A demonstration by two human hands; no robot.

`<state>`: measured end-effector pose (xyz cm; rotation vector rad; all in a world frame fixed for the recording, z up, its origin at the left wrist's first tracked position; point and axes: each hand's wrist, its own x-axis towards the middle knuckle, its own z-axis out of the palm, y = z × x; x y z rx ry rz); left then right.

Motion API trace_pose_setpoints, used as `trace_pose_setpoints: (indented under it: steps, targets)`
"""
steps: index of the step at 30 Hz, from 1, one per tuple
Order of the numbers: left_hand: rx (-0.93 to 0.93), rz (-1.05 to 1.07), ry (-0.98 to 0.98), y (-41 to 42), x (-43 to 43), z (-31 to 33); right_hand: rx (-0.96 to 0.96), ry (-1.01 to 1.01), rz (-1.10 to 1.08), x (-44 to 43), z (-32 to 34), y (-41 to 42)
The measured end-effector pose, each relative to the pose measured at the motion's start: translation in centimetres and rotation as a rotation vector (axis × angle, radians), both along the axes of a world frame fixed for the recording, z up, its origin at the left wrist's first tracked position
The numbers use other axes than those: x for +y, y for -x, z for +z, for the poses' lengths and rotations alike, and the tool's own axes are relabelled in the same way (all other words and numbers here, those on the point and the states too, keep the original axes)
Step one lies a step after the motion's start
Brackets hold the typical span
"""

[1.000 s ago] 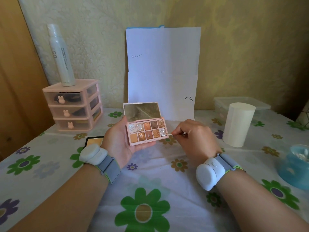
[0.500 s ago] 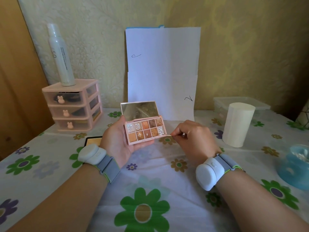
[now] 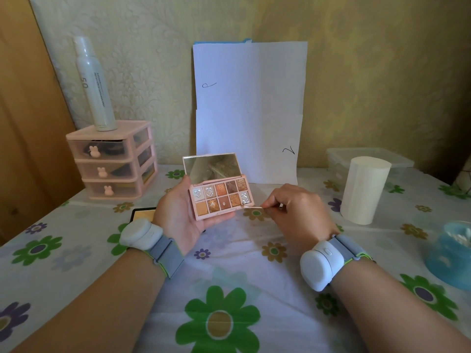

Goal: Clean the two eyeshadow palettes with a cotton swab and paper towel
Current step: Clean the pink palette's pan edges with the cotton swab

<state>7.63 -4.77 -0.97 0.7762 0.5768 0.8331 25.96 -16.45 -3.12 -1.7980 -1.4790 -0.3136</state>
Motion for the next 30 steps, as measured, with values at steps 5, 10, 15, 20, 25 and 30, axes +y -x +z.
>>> trace_pose_setpoints:
  steps: [5,10,15,20,25,30]
  targets:
    - [0.017,-0.032,-0.011,-0.08,-0.22,0.04,0.014,-0.048,-0.014,0.03,0.0,-0.05]
    - [0.01,-0.026,-0.003,-0.13,-0.15,0.03,0.023,-0.012,-0.015,-0.04,0.03,0.03]
    - [0.005,-0.025,-0.002,-0.03,0.07,-0.08,0.019,-0.008,-0.024,-0.07,0.06,0.11]
    - [0.021,-0.039,-0.011,-0.15,-0.17,-0.08,0.008,0.001,-0.033,-0.09,0.11,0.25]
    - [0.027,-0.016,-0.018,-0.04,-0.08,-0.08,0.065,0.053,-0.04,-0.43,0.25,0.51]
    - [0.041,-0.002,-0.011,0.0,-0.17,0.05,0.119,-0.013,-0.062,-0.42,0.42,0.51]
